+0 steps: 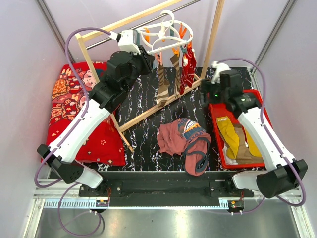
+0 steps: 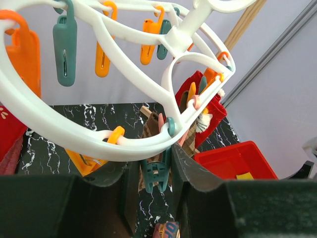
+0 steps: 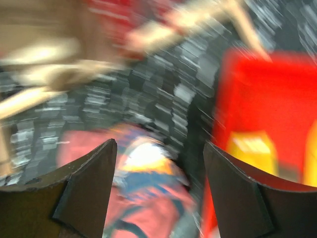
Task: Clip the socks to the hanger
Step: Pick up the sock from the bin, then clamp the sock onto the hanger.
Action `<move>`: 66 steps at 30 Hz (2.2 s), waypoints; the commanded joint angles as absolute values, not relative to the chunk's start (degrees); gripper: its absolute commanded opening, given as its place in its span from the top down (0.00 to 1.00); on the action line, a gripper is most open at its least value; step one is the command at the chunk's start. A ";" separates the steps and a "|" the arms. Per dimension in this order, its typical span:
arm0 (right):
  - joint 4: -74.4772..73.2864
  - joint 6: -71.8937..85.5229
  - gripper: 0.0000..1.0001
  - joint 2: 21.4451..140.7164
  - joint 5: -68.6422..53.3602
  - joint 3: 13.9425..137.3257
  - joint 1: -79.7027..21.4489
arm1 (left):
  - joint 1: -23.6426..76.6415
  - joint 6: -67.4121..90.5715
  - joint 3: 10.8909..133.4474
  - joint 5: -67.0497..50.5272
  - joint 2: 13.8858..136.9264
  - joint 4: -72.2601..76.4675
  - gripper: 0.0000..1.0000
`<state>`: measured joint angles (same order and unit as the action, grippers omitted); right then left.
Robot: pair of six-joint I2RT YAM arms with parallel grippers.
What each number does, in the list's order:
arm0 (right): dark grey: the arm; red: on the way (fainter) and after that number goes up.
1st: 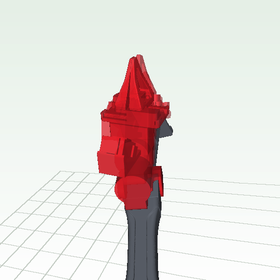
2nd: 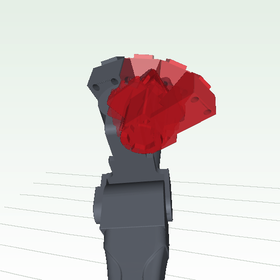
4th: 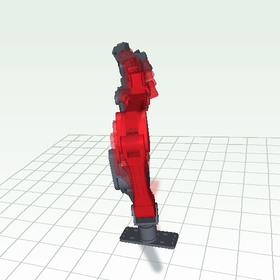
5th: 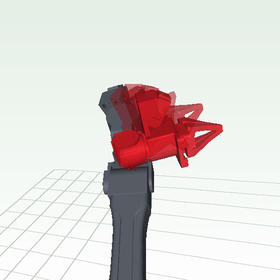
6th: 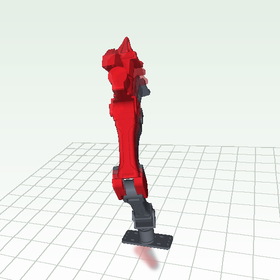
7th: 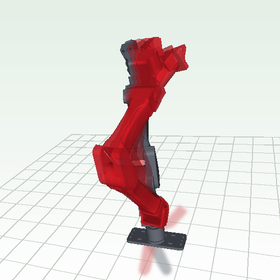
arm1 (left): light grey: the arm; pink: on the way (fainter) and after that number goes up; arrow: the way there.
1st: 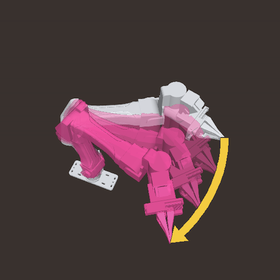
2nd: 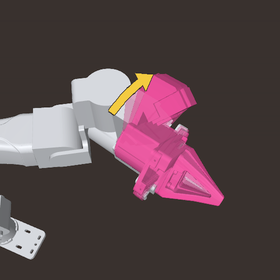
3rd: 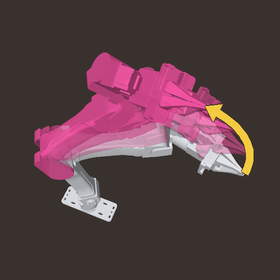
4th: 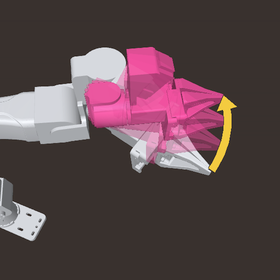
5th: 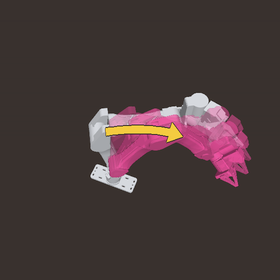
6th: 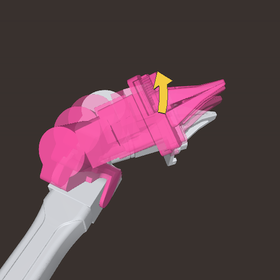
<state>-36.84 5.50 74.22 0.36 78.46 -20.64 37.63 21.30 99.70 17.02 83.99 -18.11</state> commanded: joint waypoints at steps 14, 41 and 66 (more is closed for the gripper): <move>-48.08 13.09 0.46 98.07 2.19 80.50 2.81 | 37.71 19.42 97.74 13.80 81.21 -17.40 1.00; -40.61 15.03 1.00 104.43 5.71 75.94 2.81 | 37.71 19.95 97.38 13.18 79.72 -17.49 1.00; -22.87 11.43 1.00 67.86 -24.24 76.73 -7.54 | 37.71 19.95 98.26 9.94 79.10 -14.77 1.00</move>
<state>-33.39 13.63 72.01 -13.80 74.46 -1.08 37.63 20.38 97.58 13.47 81.06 -17.23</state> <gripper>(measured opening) 0.011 0.291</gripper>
